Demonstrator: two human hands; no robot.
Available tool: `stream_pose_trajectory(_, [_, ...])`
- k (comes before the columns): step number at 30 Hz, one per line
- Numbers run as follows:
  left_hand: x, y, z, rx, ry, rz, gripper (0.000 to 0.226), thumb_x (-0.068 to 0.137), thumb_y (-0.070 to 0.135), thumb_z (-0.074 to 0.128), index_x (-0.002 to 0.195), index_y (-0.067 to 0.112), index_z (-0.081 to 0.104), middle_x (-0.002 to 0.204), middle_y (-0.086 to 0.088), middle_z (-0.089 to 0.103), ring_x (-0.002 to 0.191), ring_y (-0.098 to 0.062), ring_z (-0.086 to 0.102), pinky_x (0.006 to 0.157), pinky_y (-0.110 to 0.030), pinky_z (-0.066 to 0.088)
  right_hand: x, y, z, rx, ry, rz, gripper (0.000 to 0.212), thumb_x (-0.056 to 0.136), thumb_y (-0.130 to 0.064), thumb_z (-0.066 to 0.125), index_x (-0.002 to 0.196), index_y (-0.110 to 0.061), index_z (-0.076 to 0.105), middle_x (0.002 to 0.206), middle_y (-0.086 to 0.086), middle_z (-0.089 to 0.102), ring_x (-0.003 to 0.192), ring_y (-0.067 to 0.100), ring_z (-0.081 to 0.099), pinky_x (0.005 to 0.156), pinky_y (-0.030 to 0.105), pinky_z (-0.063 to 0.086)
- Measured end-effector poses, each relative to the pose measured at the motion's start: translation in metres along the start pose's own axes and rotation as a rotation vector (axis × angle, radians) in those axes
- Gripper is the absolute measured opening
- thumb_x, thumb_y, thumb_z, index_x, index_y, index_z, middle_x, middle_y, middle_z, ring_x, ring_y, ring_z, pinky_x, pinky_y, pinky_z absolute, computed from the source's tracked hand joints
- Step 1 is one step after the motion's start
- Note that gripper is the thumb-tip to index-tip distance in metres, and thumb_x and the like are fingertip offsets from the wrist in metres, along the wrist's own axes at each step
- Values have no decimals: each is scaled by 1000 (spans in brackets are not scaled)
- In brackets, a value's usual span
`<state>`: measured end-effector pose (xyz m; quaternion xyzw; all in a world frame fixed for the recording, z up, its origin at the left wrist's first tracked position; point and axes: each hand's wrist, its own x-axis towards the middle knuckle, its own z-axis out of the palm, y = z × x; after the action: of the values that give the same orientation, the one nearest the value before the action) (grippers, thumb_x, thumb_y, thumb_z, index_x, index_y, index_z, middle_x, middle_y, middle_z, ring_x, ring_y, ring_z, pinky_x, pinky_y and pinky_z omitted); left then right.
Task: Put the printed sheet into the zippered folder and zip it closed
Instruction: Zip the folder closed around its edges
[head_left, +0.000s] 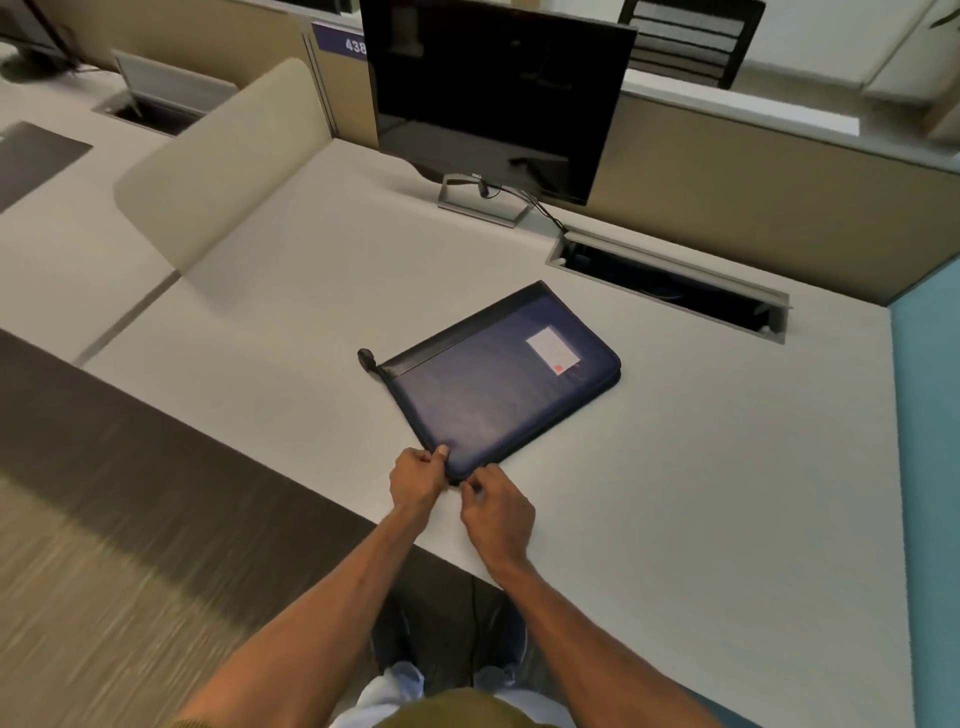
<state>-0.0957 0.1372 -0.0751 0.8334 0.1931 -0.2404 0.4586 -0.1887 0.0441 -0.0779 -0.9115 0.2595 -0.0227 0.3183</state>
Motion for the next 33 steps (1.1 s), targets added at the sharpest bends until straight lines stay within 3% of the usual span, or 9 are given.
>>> stream_pose_trajectory(4, [2, 1, -2, -68, -36, -27, 43, 108, 35, 66, 122, -5, 68, 116, -25, 77, 112, -41, 74, 106, -55, 59, 5, 6, -6, -1, 45, 30, 19, 106, -35, 61, 111, -21, 74, 110, -6, 76, 93, 11, 72, 84, 24, 61])
stream_pose_trajectory(11, [0, 9, -3, -118, -74, -29, 42, 109, 31, 66, 125, -9, 66, 117, -29, 77, 111, -44, 77, 104, -56, 61, 19, 19, -19, -72, 42, 11, 19, 106, -34, 60, 109, -19, 71, 111, -5, 72, 95, 15, 71, 81, 33, 61])
stream_pose_trajectory(16, [-3, 17, -1, -151, -87, -17, 42, 109, 28, 66, 127, -10, 63, 118, -30, 76, 108, -45, 78, 102, -56, 63, 26, 21, -23, -38, 81, 27, 17, 106, -32, 62, 109, -18, 71, 110, -6, 71, 91, 14, 70, 76, 32, 61])
stream_pose_trajectory(25, [-7, 23, 6, -147, -79, -27, 41, 110, 27, 65, 127, -10, 61, 119, -31, 75, 107, -46, 79, 101, -58, 63, 15, 17, -12, 8, -16, -163, 24, 108, -30, 58, 120, -16, 73, 112, -1, 76, 89, 18, 73, 81, 29, 62])
stream_pose_trajectory(33, [0, 27, -2, -163, -88, -24, 38, 111, 22, 63, 131, -9, 54, 122, -34, 72, 108, -48, 78, 100, -59, 64, 33, 28, -28, -89, 42, -75, 23, 110, -33, 52, 115, -19, 69, 115, -5, 69, 94, 16, 70, 78, 33, 61])
